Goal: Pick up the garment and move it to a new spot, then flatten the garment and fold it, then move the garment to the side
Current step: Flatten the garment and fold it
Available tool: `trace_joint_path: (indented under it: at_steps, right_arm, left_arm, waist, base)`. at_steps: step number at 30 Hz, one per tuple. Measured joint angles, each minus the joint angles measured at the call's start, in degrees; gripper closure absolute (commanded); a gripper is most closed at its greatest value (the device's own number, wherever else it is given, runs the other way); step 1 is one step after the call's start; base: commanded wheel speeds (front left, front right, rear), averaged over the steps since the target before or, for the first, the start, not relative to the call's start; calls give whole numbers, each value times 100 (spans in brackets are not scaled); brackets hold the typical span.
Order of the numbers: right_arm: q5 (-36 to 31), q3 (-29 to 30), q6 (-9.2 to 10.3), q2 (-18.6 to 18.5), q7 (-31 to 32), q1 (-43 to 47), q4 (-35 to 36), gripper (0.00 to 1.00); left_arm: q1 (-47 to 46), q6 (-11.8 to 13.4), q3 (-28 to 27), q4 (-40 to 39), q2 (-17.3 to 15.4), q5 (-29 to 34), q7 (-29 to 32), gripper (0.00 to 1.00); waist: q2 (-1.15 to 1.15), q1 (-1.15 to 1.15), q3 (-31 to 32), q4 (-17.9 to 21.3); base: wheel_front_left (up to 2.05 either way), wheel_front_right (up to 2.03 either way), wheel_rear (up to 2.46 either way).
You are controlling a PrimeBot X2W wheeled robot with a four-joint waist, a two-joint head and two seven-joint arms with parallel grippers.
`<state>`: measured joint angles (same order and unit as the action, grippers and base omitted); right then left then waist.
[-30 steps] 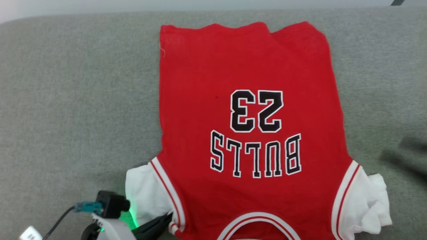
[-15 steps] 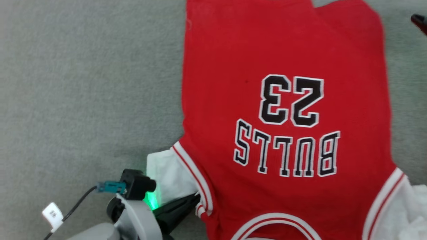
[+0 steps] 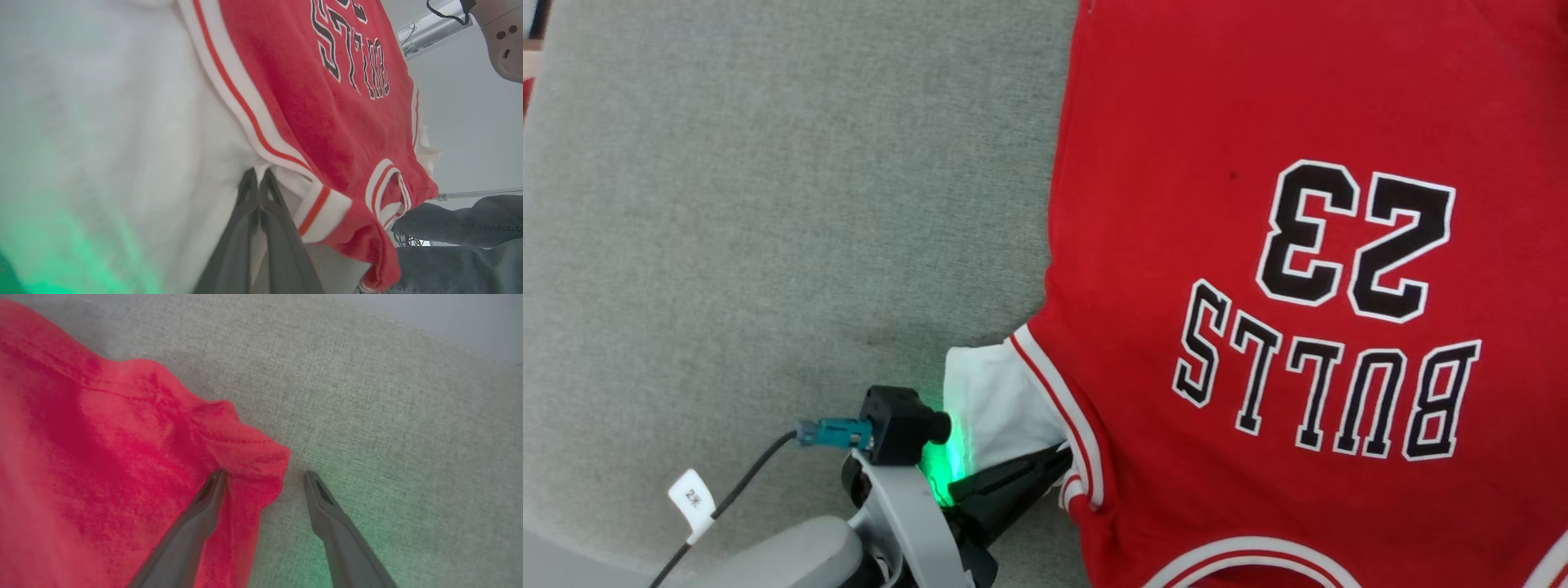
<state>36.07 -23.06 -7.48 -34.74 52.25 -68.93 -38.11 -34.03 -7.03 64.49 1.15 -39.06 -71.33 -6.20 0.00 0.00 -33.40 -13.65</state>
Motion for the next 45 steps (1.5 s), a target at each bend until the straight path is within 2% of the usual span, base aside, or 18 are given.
trace_joint_path:
  at_steps: [1, 2, 3, 4, 9, 14, 18, 23, 27, 31, 35, 39, 45]
  right_arm:
    - [9, -44, 1, -26, 36, -31, -11, 0]
    - [16, -83, 2, -48, 45, -48, -26, 33]
    - [58, -98, 3, -63, 46, -76, -52, 80]
    - [96, -102, 2, -66, 35, -94, -79, 100]
    - [248, -127, 1, 52, -289, -75, -254, 100]
    - [764, -140, 1, 30, -532, 334, -129, 100]
    - [1196, -356, 0, -344, -536, 965, 452, 100]
    - [1771, -544, -1, -1039, -469, 2066, 1564, 100]
    - [2284, -477, -2, -1508, -410, 3203, 2476, 100]
    - [2521, -242, -1, -1853, -515, 4437, 3223, 100]
    - [2586, -120, -1, -1893, -536, 5654, 3898, 100]
    - [2559, -116, -1, -1726, -400, 6625, 4433, 100]
    - [2198, -165, -1, -1243, -283, 7191, 4711, 100]
  left_arm:
    - [-3, -4, -5, 18, 27, -4, -22, 100]
    - [-3, -10, -18, 37, 56, -26, -55, 100]
    - [-3, -22, -27, 52, 74, -44, -83, 100]
    - [-3, -53, -35, 73, 82, -68, -111, 100]
    - [35, -85, -105, 185, 125, -182, -336, 100]
    - [200, -98, -183, 336, 93, -326, -528, 100]
    - [417, -53, -320, 488, -147, -386, -670, 100]
    - [777, 90, -431, 494, -397, -469, -755, 100]
    - [998, 215, -537, 409, -565, -514, -802, 100]
    - [1113, 341, -665, 288, -675, -520, -837, 100]
    - [1119, 369, -755, 215, -738, -474, -845, 100]
    - [1117, 376, -814, 224, -757, -470, -848, 100]
    - [1054, 342, -823, 389, -648, -396, -844, 100]
  waist:
    - [0, 0, -22, -29]
    - [0, 0, -38, -55]
    - [0, 0, -47, -71]
    - [0, 0, -45, -78]
    - [0, 0, 73, -46]
    - [0, 0, 370, 52]
    - [0, 0, 682, 168]
    - [0, 0, 1105, 355]
    - [0, 0, 1412, 538]
    - [0, 0, 1638, 762]
    - [0, 0, 1797, 971]
    - [0, 0, 1887, 1157]
    - [0, 0, 1923, 1325]
  base:
    - [0, 0, 0]
    - [0, 0, 0]
    - [0, 0, 0]
    - [0, 0, 0]
    - [0, 0, 0]
    - [0, 0, 0]
    - [0, 0, 0]
    - [0, 0, 0]
    - [0, 0, 0]
    - [0, 0, 0]
    - [0, 0, 0]
    - [0, 0, 0]
    - [0, 0, 0]
